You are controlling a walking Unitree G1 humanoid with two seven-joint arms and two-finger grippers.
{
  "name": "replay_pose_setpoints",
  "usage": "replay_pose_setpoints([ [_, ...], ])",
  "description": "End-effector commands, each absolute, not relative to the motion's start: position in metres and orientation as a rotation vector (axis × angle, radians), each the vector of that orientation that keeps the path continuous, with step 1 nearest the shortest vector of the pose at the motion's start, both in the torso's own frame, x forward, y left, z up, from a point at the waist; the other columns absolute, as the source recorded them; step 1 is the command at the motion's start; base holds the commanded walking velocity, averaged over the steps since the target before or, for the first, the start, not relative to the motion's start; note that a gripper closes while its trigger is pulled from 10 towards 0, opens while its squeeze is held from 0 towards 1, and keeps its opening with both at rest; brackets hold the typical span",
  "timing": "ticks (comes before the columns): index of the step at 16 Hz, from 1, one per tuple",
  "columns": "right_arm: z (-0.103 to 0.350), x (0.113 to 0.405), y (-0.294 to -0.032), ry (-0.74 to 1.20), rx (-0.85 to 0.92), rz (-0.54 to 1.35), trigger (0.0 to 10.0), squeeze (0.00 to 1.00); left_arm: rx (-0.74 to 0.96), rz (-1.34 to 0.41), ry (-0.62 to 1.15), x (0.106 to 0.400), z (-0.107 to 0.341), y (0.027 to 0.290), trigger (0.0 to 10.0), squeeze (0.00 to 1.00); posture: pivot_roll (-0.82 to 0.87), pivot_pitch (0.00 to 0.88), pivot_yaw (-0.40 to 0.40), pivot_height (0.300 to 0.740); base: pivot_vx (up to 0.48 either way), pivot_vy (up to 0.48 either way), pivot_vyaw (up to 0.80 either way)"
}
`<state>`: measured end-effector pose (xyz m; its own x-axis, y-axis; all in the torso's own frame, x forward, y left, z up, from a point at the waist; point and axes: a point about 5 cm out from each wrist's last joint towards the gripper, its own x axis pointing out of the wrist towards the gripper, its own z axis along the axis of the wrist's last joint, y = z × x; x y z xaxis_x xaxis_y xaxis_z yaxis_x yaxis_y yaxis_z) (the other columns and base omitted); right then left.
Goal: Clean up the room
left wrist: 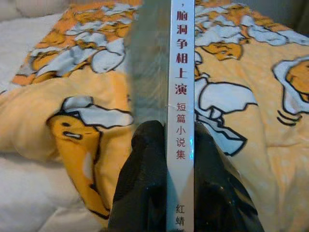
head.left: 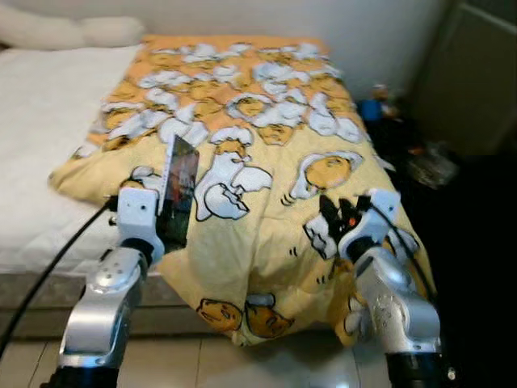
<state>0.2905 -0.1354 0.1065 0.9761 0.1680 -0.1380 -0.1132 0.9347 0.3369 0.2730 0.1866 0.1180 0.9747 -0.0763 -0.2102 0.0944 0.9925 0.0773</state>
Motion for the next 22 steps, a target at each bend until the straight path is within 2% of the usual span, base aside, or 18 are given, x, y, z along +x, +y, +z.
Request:
replay_pose_setpoints([
  [1, 0.1057, 0.2908, -0.1398, 0.16, 0.327, 0.128, 10.0, 0.0, 0.095, -0.122, 0.159, 0.2771, 0.1282, 0.1776, 10.0, 0.0, -0.07, 0.0, 0.035, 0.74, 0.0, 0.48, -0.71],
  [3, 0.1083, 0.2925, -0.1394, 0.151, 0.322, 0.124, 10.0, 0.0, 0.103, -0.116, 0.164, 0.2771, 0.127, 0.1805, 10.0, 0.0, -0.07, 0.0, 0.031, 0.74, 0.0, 0.48, -0.69],
  [15, 0.1038, 0.2938, -0.1402, 0.146, 0.203, 0.124, 10.0, 0.0, 0.113, -0.104, 0.172, 0.2793, 0.1218, 0.1835, 10.0, 0.0, -0.08, 0.0, 0.022, 0.74, 0.0, 0.48, 0.0],
  [22, 0.1036, 0.2942, -0.1403, 0.146, 0.201, 0.12, 10.0, 0.0, 0.114, -0.105, 0.176, 0.2789, 0.1199, 0.183, 10.0, 0.0, -0.07, 0.0, 0.019, 0.74, 0.0, 0.48, 0.0],
])
